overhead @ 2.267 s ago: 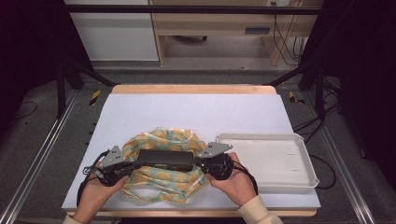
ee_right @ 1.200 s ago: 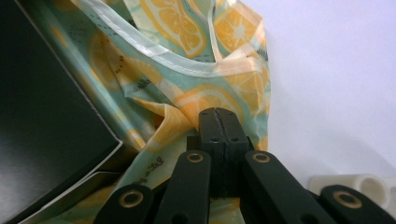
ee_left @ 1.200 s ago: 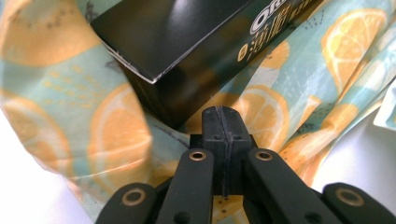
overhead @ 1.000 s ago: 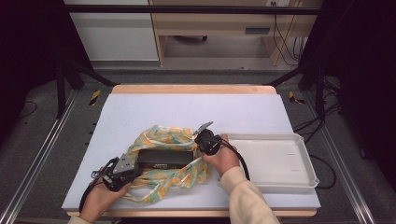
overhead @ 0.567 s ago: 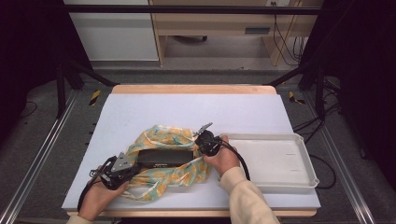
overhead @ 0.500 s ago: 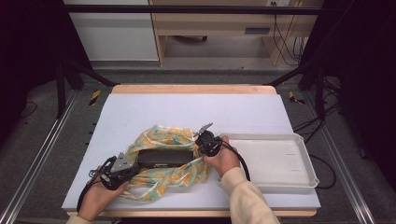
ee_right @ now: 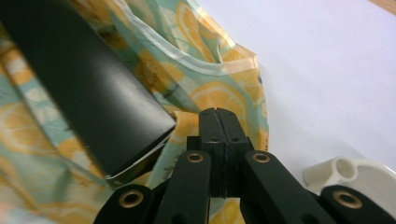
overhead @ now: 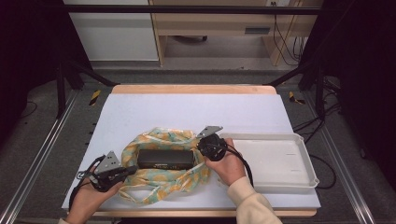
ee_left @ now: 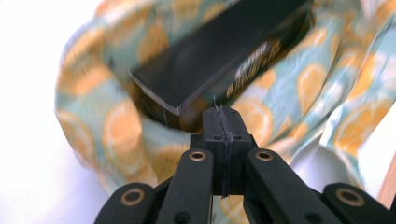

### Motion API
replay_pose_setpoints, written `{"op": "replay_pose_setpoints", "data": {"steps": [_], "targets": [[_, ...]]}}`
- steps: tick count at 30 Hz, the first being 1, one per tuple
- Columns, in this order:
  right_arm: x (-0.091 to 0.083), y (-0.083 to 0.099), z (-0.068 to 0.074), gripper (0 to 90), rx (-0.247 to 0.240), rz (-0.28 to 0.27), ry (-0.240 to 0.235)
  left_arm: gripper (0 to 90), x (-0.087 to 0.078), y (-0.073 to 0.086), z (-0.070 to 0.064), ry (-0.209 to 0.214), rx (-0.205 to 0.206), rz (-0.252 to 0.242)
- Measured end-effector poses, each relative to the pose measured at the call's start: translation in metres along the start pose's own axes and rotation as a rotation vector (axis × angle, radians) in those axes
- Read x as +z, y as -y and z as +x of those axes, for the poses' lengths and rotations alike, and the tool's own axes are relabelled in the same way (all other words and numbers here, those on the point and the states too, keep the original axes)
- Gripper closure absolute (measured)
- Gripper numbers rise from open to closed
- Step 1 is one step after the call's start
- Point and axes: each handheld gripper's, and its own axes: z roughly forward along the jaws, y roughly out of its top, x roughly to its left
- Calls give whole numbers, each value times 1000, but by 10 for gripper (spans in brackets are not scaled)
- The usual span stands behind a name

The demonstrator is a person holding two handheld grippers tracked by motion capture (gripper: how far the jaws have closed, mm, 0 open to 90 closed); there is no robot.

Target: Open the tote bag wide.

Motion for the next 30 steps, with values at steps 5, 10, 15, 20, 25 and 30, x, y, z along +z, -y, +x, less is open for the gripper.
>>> {"op": "replay_pose_setpoints", "data": {"steps": [5, 10, 15, 20, 25, 30], "targets": [[-11, 5, 12, 900, -18, -10, -17, 900, -3, -21, 15, -49, -16, -50], [-17, 15, 24, 900, -33, -9, -41, 900, 12, -33, 39, -128, -60, -58], [-16, 26, 34, 900, -42, 24, -59, 900, 36, -31, 56, -167, -83, -8], [-3, 34, 38, 900, -54, 83, -75, 900, 57, -20, 65, -174, -128, 35], [5, 39, 41, 900, -73, 138, -85, 900, 68, -14, 67, -154, -131, 73], [13, 41, 40, 900, -69, 166, -79, 900, 74, -11, 71, -153, -140, 88]]}}
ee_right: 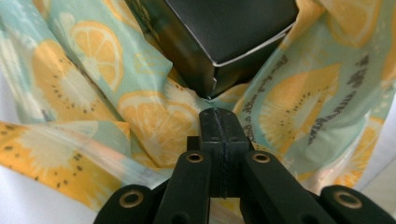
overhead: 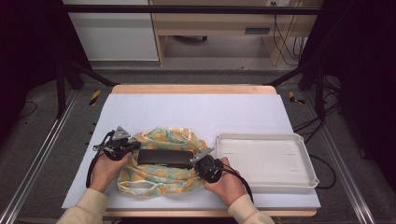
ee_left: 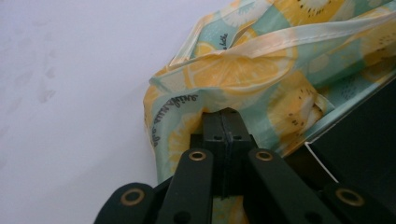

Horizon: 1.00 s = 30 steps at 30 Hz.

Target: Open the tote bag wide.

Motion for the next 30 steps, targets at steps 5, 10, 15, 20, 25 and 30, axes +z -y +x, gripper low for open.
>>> {"op": "replay_pose_setpoints", "data": {"steps": [5, 10, 15, 20, 25, 30], "targets": [[6, -1, -4, 900, 15, 13, 2, 900, 4, 2, 4, -2, -1, 17], [6, 0, -5, 900, 15, 13, 1, 900, 8, 4, 7, 0, -11, 26], [5, 0, -5, 900, 22, 12, 0, 900, 11, 5, 7, 8, -7, 35], [5, 1, -7, 900, 26, 11, 2, 900, 10, 7, 6, 9, -5, 35], [4, 3, -10, 900, 37, 9, 6, 900, 4, 7, 4, 10, -2, 17], [-1, 2, -10, 900, 32, -29, 2, 900, -10, 6, 1, 21, -13, -32]]}}
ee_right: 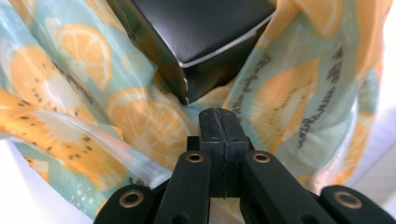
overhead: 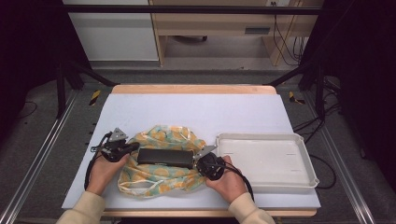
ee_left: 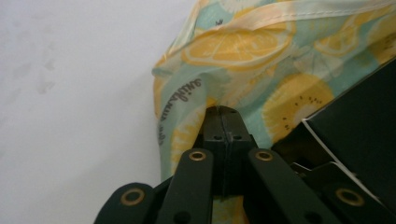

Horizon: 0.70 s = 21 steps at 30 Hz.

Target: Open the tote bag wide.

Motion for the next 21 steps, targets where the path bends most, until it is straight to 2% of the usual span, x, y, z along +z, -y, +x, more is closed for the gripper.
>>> {"op": "replay_pose_setpoints", "data": {"steps": [7, 12, 17, 21], "targets": [[-17, -2, 0, 900, 11, -96, 6, 900, -23, -7, -5, 7, 24, -48], [-27, -2, -3, 900, 23, -138, 15, 900, -40, -11, -15, 26, 51, -67], [-35, -2, -4, 900, 28, -194, 16, 900, -51, -19, -20, 35, 86, -75], [-42, 2, -5, 900, 38, -232, 17, 899, -53, -31, -24, 50, 139, -47]]}}
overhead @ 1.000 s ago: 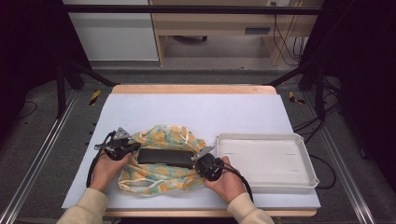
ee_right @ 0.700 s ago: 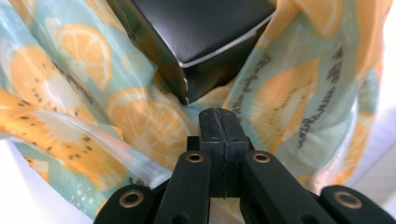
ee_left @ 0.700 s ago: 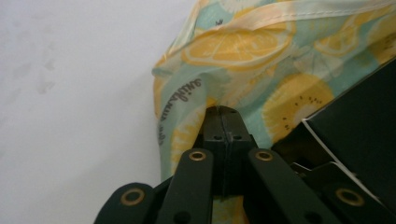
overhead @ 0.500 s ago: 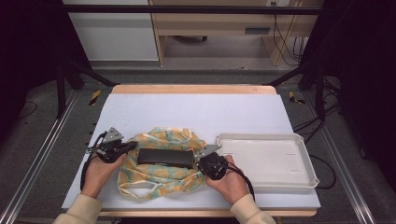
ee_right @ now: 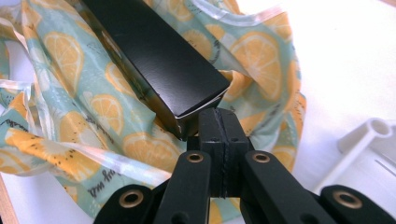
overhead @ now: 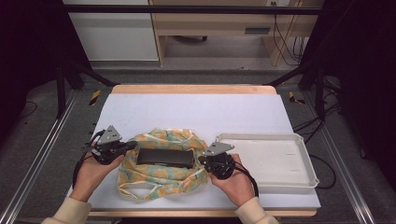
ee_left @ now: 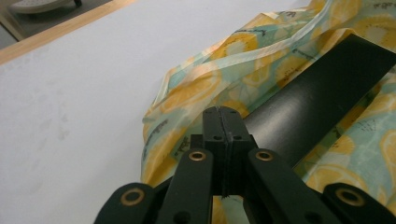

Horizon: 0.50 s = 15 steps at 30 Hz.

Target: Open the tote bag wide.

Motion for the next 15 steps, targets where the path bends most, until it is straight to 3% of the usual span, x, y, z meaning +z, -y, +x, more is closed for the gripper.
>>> {"op": "replay_pose_setpoints", "data": {"steps": [3, 6, 11, 15], "targets": [[-7, 4, -3, 900, 23, -33, 4, 875, 0, -8, -3, 25, 36, 14], [-15, 9, -5, 842, 44, -69, 14, 819, 0, -16, -7, 49, 108, 38], [-37, 22, -7, 628, 73, -112, 43, 659, 3, -28, -9, 92, 214, 81], [-54, 35, -15, 475, 123, -160, 79, 501, 9, -35, -10, 109, 276, 159]]}}
